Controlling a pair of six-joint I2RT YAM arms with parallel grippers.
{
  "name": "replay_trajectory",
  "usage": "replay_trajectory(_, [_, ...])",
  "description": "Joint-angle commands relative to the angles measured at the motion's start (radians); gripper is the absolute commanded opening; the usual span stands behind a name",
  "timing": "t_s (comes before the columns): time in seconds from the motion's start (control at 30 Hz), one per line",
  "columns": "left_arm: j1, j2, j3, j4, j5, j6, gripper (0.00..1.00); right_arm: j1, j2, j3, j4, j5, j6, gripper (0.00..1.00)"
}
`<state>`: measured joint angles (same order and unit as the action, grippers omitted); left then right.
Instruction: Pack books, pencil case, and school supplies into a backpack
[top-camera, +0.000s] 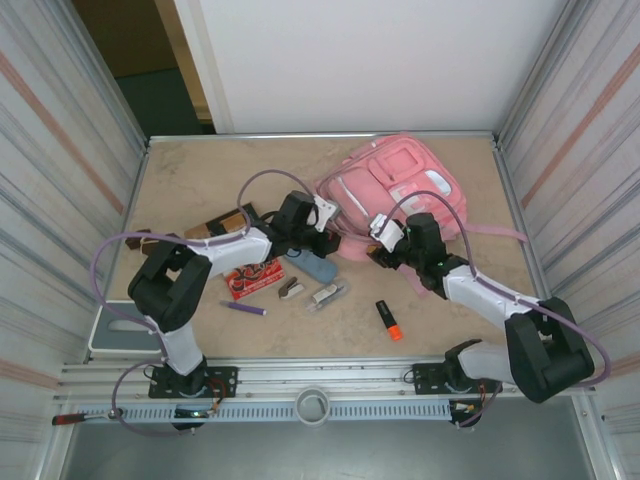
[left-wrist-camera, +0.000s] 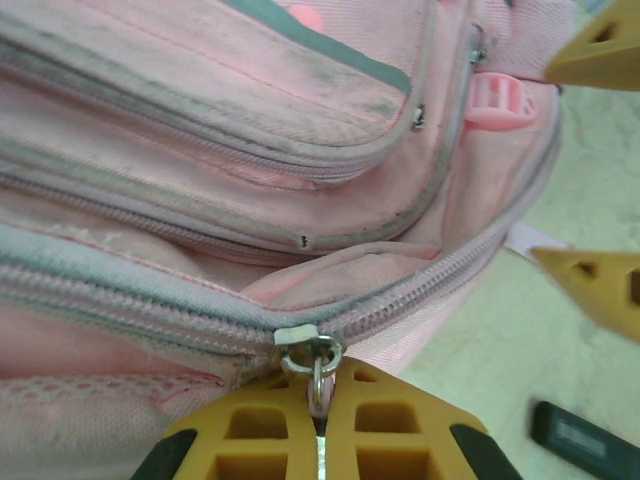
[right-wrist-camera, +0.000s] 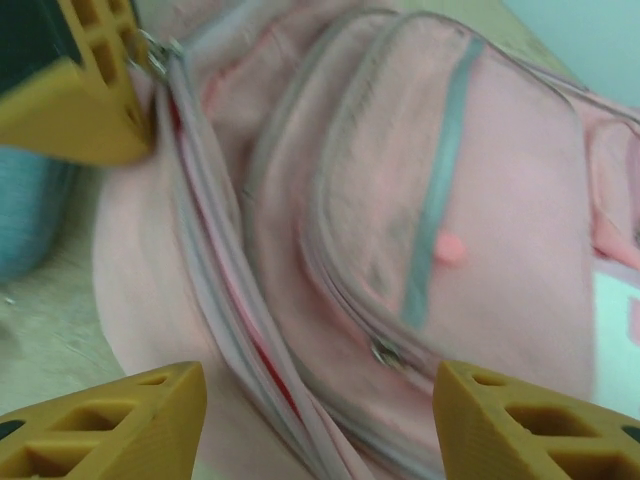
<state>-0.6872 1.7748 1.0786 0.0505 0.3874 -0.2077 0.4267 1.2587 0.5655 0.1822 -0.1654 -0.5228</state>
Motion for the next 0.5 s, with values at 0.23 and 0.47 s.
replay_trajectory(0.23, [-0.022, -0.091, 0.034, 0.021, 0.022, -0.001, 0.0, 0.052, 0.15, 0.088, 0.067, -0.024, 0.014, 0.21])
replay_trajectory(0.47, [0.067, -0.11, -0.028, 0.041, -0.008, -0.006, 0.0, 0.0, 0.036, -0.01, 0.078, 0.029, 0.004, 0.02])
